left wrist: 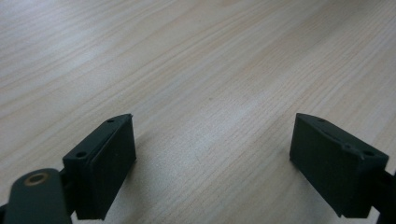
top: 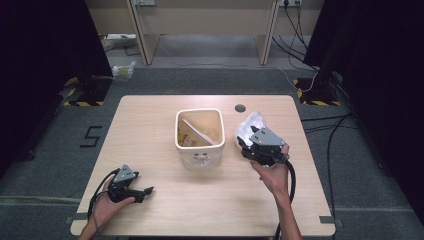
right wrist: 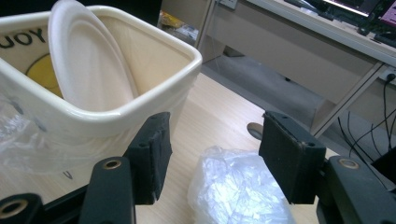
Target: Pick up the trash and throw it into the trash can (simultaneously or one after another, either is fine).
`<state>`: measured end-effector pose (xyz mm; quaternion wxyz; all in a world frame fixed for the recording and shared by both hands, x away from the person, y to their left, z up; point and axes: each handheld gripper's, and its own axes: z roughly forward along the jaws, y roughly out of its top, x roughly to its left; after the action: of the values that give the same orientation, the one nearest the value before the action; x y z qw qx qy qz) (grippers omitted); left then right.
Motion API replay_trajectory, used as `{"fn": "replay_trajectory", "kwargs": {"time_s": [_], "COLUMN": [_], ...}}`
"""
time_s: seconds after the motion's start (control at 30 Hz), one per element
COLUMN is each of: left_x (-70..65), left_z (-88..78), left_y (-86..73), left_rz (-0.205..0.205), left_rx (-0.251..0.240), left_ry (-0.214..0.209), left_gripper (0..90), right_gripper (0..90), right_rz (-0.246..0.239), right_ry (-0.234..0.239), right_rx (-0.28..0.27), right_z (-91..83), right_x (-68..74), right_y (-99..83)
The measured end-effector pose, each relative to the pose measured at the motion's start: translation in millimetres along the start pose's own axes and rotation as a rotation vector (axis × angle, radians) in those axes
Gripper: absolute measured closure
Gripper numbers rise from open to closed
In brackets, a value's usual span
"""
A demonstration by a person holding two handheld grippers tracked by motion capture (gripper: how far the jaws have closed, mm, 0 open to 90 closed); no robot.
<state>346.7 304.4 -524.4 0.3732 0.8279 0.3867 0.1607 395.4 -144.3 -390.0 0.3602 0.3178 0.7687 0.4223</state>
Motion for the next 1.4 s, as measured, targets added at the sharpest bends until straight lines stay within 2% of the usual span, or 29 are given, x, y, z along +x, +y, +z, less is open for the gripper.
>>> {"fn": "replay_trajectory", "kwargs": {"time_s": [0.17, 0.37, 0.57, 0.73, 0.97, 1.1, 1.4], "left_x": [0.0, 0.0, 0.0, 0.0, 0.0, 0.0, 0.0], "left_z": [0.0, 0.0, 0.0, 0.0, 0.0, 0.0, 0.0], "left_y": [0.0, 0.0, 0.0, 0.0, 0.0, 0.0, 0.0], "left_rz": [0.0, 0.0, 0.0, 0.0, 0.0, 0.001, 0.001], "left_rx": [0.0, 0.0, 0.0, 0.0, 0.0, 0.0, 0.0], "left_ry": [0.0, 0.0, 0.0, 0.0, 0.0, 0.0, 0.0], "left_gripper": [13.4, 13.4, 13.4, 13.4, 13.4, 13.4, 13.4], "right_gripper": [40.7, 36.1, 25.6, 23.2, 22.8, 22.5, 22.2], "right_rz": [0.023, 0.043, 0.123, 0.153, 0.153, 0.147, 0.153], "right_ry": [-0.01, -0.03, -0.042, -0.048, -0.058, -0.042, -0.038], "right_rx": [0.0, 0.028, 0.094, 0.126, 0.168, 0.195, 0.243], "right_z": [2.0, 7.5, 16.6, 23.5, 31.7, 38.1, 45.1], "right_x": [-2.3, -8.2, -21.5, -28.1, -30.7, -30.0, -32.6], "right_y": [-3.4, -11.9, -26.0, -35.2, -44.8, -50.5, -59.9]}}
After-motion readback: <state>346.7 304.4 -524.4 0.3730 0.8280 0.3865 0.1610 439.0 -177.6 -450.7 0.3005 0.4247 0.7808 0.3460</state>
